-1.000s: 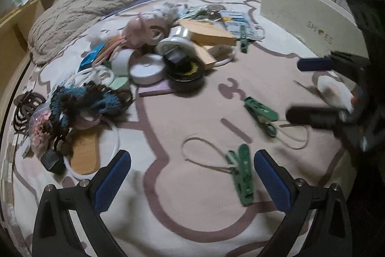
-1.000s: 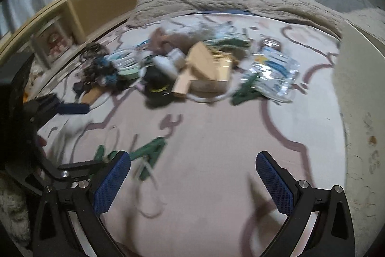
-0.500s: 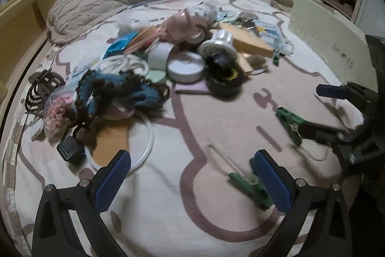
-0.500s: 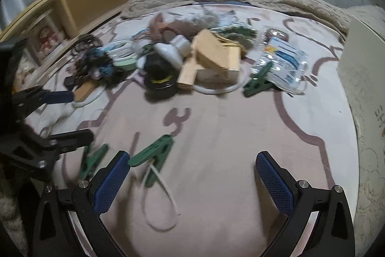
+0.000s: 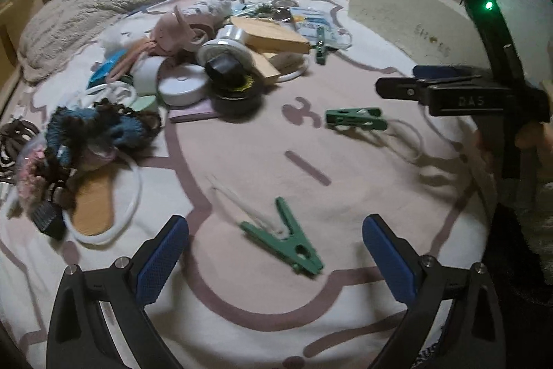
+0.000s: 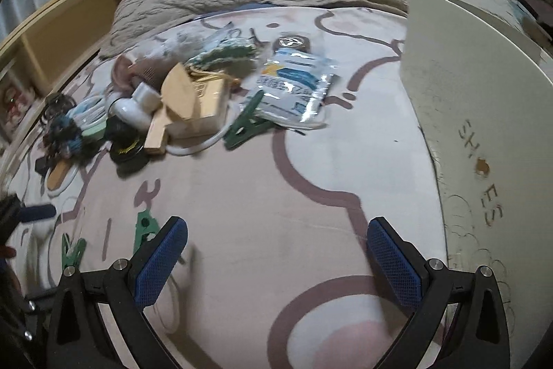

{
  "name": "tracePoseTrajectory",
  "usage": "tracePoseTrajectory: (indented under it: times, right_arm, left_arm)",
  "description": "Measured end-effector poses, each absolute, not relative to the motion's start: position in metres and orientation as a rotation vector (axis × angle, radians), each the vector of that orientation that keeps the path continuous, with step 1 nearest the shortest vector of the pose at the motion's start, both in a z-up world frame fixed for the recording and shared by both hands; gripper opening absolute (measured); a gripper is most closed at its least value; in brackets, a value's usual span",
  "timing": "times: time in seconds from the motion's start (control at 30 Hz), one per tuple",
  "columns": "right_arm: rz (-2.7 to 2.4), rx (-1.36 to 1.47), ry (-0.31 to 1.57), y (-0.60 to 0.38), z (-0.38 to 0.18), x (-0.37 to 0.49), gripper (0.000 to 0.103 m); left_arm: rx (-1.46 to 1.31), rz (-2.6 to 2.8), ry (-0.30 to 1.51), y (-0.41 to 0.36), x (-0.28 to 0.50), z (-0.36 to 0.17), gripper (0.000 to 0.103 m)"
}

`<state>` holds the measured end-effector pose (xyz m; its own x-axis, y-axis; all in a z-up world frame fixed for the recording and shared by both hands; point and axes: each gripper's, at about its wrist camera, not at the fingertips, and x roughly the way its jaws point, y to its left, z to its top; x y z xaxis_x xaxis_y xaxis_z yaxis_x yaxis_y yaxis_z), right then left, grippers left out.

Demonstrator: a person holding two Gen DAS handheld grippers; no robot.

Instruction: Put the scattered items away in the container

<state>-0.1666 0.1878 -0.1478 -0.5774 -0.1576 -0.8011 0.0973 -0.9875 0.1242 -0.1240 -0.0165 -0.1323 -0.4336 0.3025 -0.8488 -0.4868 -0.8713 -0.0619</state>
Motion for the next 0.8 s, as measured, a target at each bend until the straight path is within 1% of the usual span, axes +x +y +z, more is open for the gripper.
tracePoseTrajectory:
  times: [0.17, 0.27, 0.47, 0.8]
  right_arm:
    - [-2.657, 1.354, -0.114, 0.184, -0.146, -0.165, 0.103]
    - [-2.647, 1.338, -0.091, 0.178, -0.144, -0.163, 0.103]
    - [-2.640, 1.310, -0.040, 0.171, -0.141, -0.160, 0.103]
    - [-2.623, 1.314, -0.045, 0.174, -0.141, -0.160, 0.103]
  left_arm:
    - [-1.285, 2.269, 0.127, -0.017, -0.130, -0.129, 0.101]
    - [-1.317, 2.242, 0.105, -0.016, -0.134, -0.135, 0.101]
    - [-1.338, 2.206, 0.161, -0.004, -0.131, -0.141, 0.101]
    - [-1.278, 2.049, 0.241, 0.017, -0.105, -0.135, 0.102]
